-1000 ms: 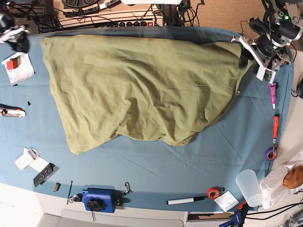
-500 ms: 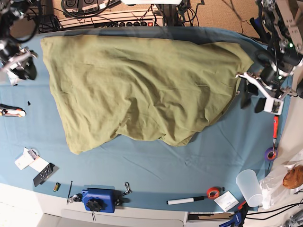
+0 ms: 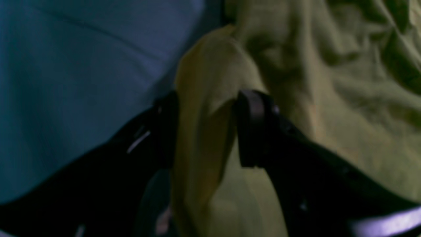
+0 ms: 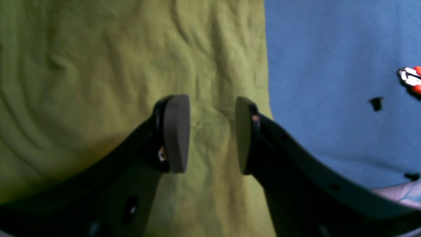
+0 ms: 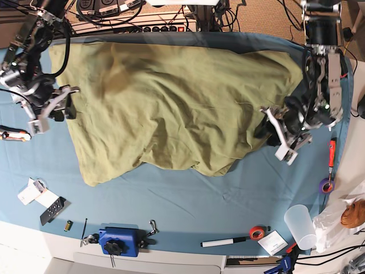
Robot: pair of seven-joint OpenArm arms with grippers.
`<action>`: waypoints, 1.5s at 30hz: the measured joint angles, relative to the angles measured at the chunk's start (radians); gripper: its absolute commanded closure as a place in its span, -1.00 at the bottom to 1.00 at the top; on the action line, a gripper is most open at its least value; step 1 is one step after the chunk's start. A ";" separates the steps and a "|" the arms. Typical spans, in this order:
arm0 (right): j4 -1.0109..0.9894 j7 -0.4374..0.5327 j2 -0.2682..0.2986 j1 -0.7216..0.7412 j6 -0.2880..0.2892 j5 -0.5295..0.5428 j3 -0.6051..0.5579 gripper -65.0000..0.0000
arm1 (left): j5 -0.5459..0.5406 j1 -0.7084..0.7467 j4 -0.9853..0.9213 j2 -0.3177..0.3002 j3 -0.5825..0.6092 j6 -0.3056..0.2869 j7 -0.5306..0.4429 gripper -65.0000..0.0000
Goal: Layout the t-shirt on the table in an organized manner, then fold the t-shirt properly
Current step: 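Grasp the bunched fabric in the t-shirt middle with the left gripper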
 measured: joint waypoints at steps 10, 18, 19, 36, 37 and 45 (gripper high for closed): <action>0.000 0.083 0.000 0.000 -0.044 -0.069 -0.079 0.28 | -0.005 -0.050 -0.084 0.006 0.097 0.011 0.047 1.00; 0.000 0.089 0.001 0.000 -0.047 -0.079 -0.079 0.28 | -0.268 -0.047 0.121 0.006 0.063 -0.061 0.282 1.00; 0.000 0.095 0.000 0.000 -0.047 -0.079 -0.079 0.29 | -0.314 -0.043 0.157 0.008 0.063 -0.083 0.316 1.00; 0.000 0.102 0.003 0.000 -0.051 -0.080 -0.079 0.28 | -0.409 0.316 0.255 0.047 0.065 -0.160 0.359 1.00; 0.000 0.102 0.003 0.000 -0.051 -0.080 -0.079 0.28 | -0.420 0.308 0.256 0.047 0.064 -0.160 0.352 1.00; 0.000 0.102 0.003 0.000 -0.051 -0.084 -0.079 0.28 | -0.488 0.266 0.357 0.054 0.061 -0.159 0.273 -0.02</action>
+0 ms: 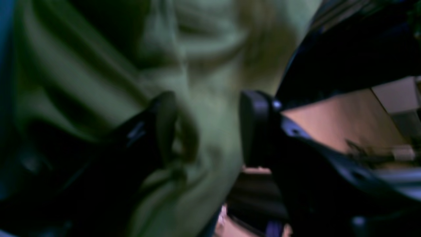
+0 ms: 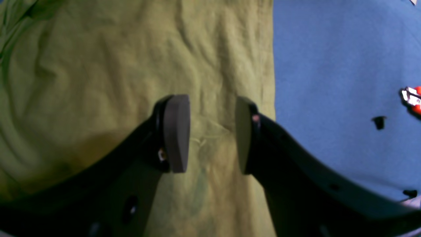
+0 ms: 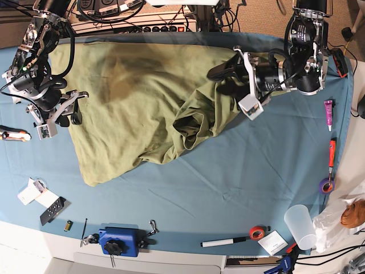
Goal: Layout the t-shirt on the table in an organized manner, then fold the t-shirt properly
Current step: 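Grasp the bunched fabric in the t-shirt middle with the left gripper, then drag the grasped fabric with the left gripper toward the t-shirt corner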
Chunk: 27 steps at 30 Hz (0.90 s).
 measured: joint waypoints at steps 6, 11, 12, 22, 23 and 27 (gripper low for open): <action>0.000 0.000 0.000 0.000 0.000 0.000 0.000 0.28 | 0.234 -0.008 0.101 0.095 0.000 -0.003 -0.243 -0.02; 0.000 0.000 0.000 0.000 -0.003 0.001 0.000 0.28 | 0.591 -0.078 0.095 0.094 0.076 0.002 -0.340 -0.02; 0.000 0.000 -0.001 0.000 -0.003 0.001 0.000 0.28 | 0.621 -0.089 0.096 0.092 0.107 0.002 -0.343 -0.02; 0.000 0.000 -0.001 0.000 -0.003 -0.021 0.000 0.28 | 0.935 -0.112 0.082 0.035 0.390 0.126 -0.437 -0.02; 0.000 0.000 0.000 0.000 -0.003 -0.022 0.000 0.28 | 0.979 -0.116 0.082 0.037 0.393 0.159 -0.461 -0.02; 0.000 0.000 0.000 0.000 -0.010 -0.022 0.000 0.28 | 1.015 -0.141 0.082 0.037 0.393 0.168 -0.464 -0.02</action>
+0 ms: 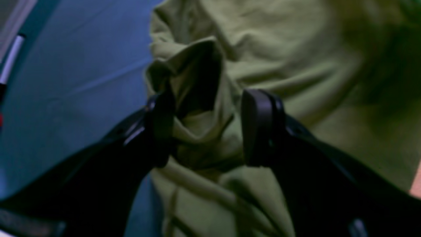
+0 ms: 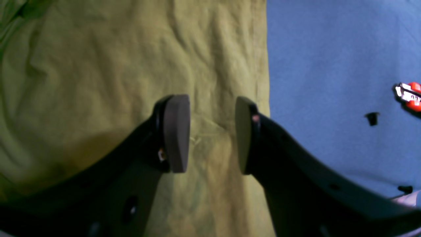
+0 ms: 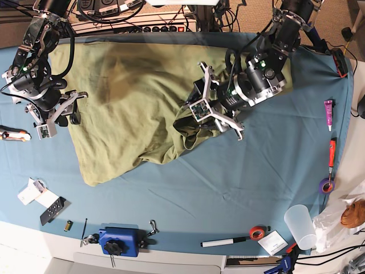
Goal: Layout the t-shirt on the table in an organized manner, then fold the t-shirt properly
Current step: 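Drag the grasped fabric with the left gripper toward the t-shirt corner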
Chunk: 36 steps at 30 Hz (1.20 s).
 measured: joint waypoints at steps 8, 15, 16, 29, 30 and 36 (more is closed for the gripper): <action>0.000 0.000 0.000 0.000 0.000 0.000 0.000 0.28 | -0.024 -0.010 -0.095 0.001 0.001 -0.054 0.000 -0.02; 0.000 0.000 0.000 0.000 0.000 0.000 0.000 0.28 | -0.025 -0.018 -0.138 0.000 0.001 0.073 0.000 0.25; 0.000 0.000 0.000 0.000 0.000 0.000 0.000 0.28 | -0.024 -0.025 -0.138 0.001 0.001 0.077 0.000 0.38; 0.000 0.008 0.000 0.000 0.000 0.000 0.000 0.28 | -0.068 -0.049 -0.138 0.001 0.001 0.050 0.015 1.00; 0.000 0.008 0.000 0.000 0.000 0.000 0.000 0.28 | -0.071 -0.065 -0.138 0.000 0.002 0.080 0.019 1.00; 0.000 0.008 0.000 0.000 0.000 -0.004 0.000 0.28 | 0.024 -0.222 -0.146 0.001 0.002 0.143 0.014 1.00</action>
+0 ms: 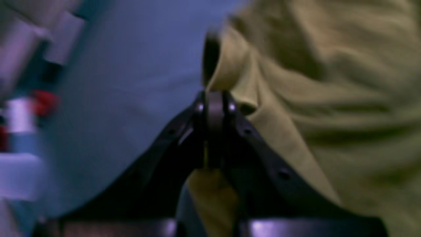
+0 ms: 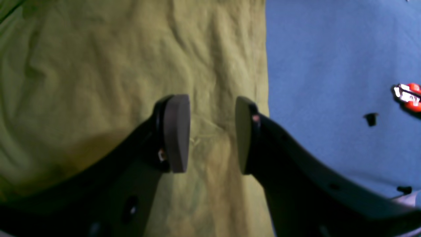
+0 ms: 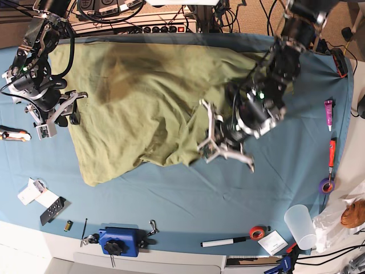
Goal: Layout the t-shirt on the table in an organized manner, then fold the t-shirt properly
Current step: 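Drag the grasped fabric with the left gripper toward the t-shirt corner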
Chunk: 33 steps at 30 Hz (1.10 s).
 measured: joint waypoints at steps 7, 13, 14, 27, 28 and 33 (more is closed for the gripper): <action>0.000 -0.004 0.000 0.000 0.000 0.000 0.000 0.28 | 0.031 -0.178 -0.287 0.002 0.002 0.063 -0.012 1.00; 0.000 -0.004 0.000 -0.001 0.000 -0.003 0.000 0.28 | 0.028 -0.324 -0.558 -0.001 0.003 0.065 -0.069 1.00; 0.000 -0.005 0.000 0.000 0.000 -0.003 0.000 0.28 | 0.028 -0.346 -0.588 0.000 0.003 0.076 -0.081 1.00; 0.000 -0.005 0.000 -0.002 0.000 -0.026 0.000 0.28 | 0.111 -0.506 -0.883 -0.020 0.003 0.182 -0.158 1.00; 0.000 -0.005 0.000 -0.002 0.000 -0.026 0.000 0.28 | 0.124 -0.506 -0.898 -0.026 0.003 0.204 -0.172 1.00; 0.000 -0.004 0.000 -0.002 0.000 -0.026 0.000 0.28 | 0.145 -0.517 -0.927 -0.061 0.003 0.235 -0.213 1.00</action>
